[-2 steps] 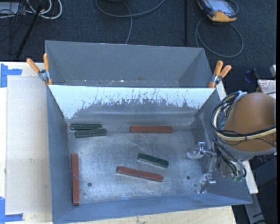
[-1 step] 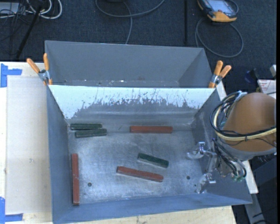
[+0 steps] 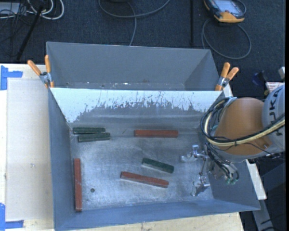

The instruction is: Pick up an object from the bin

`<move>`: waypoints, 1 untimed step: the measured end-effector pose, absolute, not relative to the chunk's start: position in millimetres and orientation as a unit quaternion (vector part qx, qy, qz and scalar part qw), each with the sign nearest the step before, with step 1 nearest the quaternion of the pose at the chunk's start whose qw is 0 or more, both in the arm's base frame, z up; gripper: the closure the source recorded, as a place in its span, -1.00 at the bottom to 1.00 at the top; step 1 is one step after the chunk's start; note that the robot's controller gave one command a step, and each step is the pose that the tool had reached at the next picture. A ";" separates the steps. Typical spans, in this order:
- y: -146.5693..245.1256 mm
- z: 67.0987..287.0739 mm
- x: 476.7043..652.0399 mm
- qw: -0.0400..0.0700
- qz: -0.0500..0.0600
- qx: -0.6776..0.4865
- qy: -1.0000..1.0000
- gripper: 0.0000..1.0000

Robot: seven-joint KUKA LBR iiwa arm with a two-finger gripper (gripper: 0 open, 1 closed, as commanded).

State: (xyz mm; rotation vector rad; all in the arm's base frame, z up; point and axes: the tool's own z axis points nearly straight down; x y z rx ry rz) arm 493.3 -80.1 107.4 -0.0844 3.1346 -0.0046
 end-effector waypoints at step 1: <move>-45.4 78.5 525.0 0.005 -0.001 0.012 1.000 1.00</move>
Offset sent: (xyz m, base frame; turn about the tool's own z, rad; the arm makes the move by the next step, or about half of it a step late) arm 0.0000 0.0000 0.0000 0.0000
